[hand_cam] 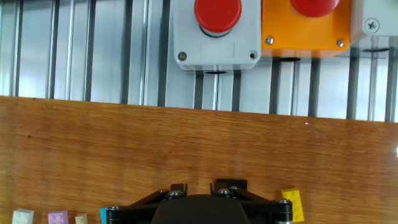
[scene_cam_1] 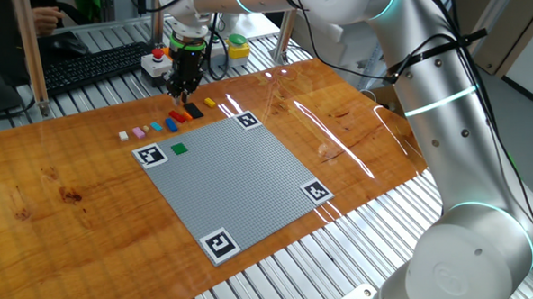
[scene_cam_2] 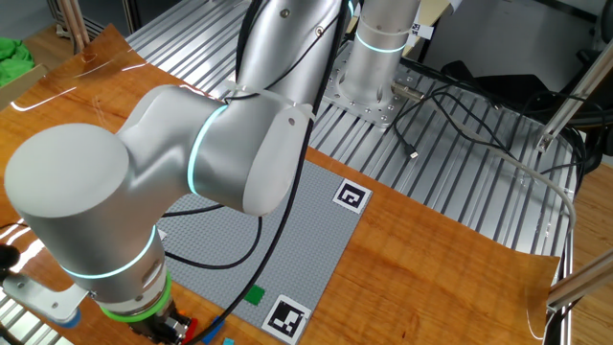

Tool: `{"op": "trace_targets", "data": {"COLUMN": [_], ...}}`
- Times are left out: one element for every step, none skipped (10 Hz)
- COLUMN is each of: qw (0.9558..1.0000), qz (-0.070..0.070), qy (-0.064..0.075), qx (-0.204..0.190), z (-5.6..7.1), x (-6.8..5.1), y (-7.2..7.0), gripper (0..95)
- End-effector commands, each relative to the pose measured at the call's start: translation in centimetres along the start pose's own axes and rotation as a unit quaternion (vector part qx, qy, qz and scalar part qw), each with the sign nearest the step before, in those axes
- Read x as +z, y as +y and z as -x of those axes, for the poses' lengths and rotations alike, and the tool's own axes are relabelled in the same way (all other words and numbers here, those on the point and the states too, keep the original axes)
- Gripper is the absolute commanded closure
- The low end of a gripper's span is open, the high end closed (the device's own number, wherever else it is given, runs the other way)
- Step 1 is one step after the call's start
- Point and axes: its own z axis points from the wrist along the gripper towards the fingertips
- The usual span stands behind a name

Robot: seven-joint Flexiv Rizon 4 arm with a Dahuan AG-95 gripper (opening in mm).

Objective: Stack small Lego blocks one on top of the other

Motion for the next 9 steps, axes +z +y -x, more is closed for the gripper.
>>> {"op": "trace_targets", "data": {"qw": [1.0,1.0,1.0,1.0,1.0,1.0,0.9999,0.9999,0.9999], "qz": [-0.002,-0.002,0.0,0.001,0.001,0.001,0.001,0.001,0.0], "qy": [0.001,0.002,-0.002,-0.003,-0.004,-0.005,-0.004,-0.004,-0.003], "qx": [-0.002,-0.006,-0.004,-0.001,0.002,0.005,0.009,0.013,0.014], "z": [-0.1,-0.13,-0.16,-0.17,-0.16,-0.15,-0.13,-0.11,-0.1], "x": [-0.06,0.03,0.23,0.3,0.35,0.36,0.17,-0.1,-0.36], "y": [-0.22,-0.51,-0.77,-0.81,-0.73,-0.66,-0.45,-0.29,-0.19], "gripper": [76.0,76.0,76.0,76.0,76.0,76.0,76.0,76.0,76.0]}}
